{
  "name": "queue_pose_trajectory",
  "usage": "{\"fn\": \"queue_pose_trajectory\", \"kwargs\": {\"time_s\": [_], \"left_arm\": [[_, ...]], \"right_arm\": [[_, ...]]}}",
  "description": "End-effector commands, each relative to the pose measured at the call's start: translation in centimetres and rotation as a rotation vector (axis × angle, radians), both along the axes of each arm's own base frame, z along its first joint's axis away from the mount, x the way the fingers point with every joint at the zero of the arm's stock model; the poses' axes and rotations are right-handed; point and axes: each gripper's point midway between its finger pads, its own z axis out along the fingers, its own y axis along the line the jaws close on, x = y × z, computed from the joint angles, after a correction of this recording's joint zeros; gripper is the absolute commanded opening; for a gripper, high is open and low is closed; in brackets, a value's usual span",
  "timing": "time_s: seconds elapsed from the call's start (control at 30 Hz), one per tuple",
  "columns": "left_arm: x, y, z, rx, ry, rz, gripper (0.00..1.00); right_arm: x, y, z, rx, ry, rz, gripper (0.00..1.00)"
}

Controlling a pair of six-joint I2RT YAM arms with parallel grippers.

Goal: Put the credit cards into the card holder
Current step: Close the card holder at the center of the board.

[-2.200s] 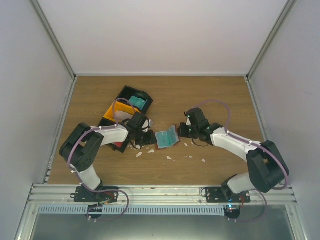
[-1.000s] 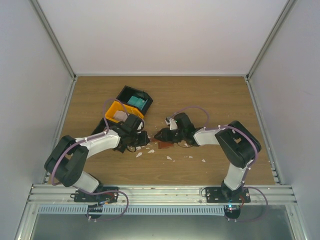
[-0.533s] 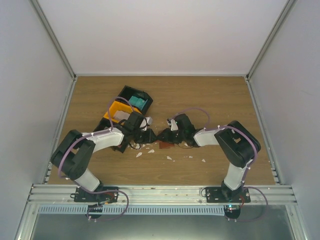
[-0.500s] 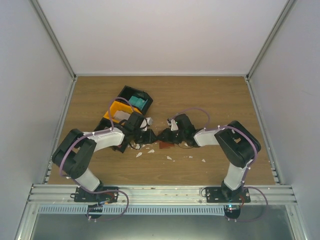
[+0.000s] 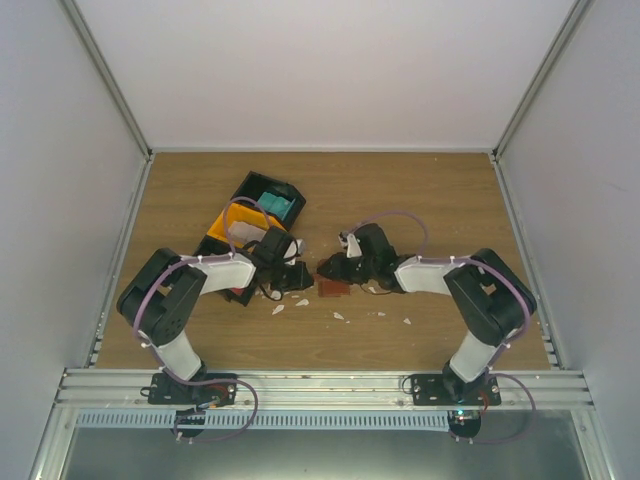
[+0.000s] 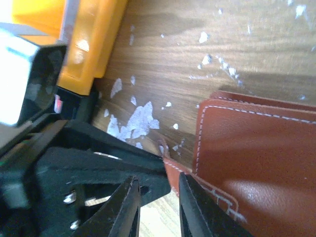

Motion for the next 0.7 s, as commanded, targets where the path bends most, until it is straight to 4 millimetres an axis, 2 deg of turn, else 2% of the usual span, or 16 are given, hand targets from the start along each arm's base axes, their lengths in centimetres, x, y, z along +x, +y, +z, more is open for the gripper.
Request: {"fn": "queue_pose_trajectory", "kwargs": {"time_s": [0.0, 0.17, 0.27, 0.37, 0.5, 0.67], "left_arm": [[0.0, 2.1, -2.5, 0.135, 0.015, 0.036, 0.17], [0.1, 2.3, -2.3, 0.148, 0.011, 0.036, 0.17], [0.3, 1.6, -1.3, 0.115, -0.004, 0.017, 0.17], [0.6, 0.7, 0.7, 0.061, -0.037, -0.004, 0.17], [0.9, -0.1, 3.8, -0.005, -0.094, -0.015, 0.18], [0.6, -1.0, 7.3, -0.1, -0.143, -0.033, 0.19]], "right_arm": [[1.4, -1.9, 2.8, -0.03, -0.098, -0.053, 0.26], [0.7, -6.2, 1.7, -0.13, -0.091, -0.166, 0.38], [0.0, -7.7, 0.9, -0.164, -0.074, -0.195, 0.45], [-0.4, -7.9, 0.1, -0.167, -0.06, -0.181, 0.45], [-0.8, -6.9, -0.7, -0.149, -0.039, -0.115, 0.43], [-0.9, -6.6, -1.9, -0.168, -0.014, -0.091, 0.41]]}}
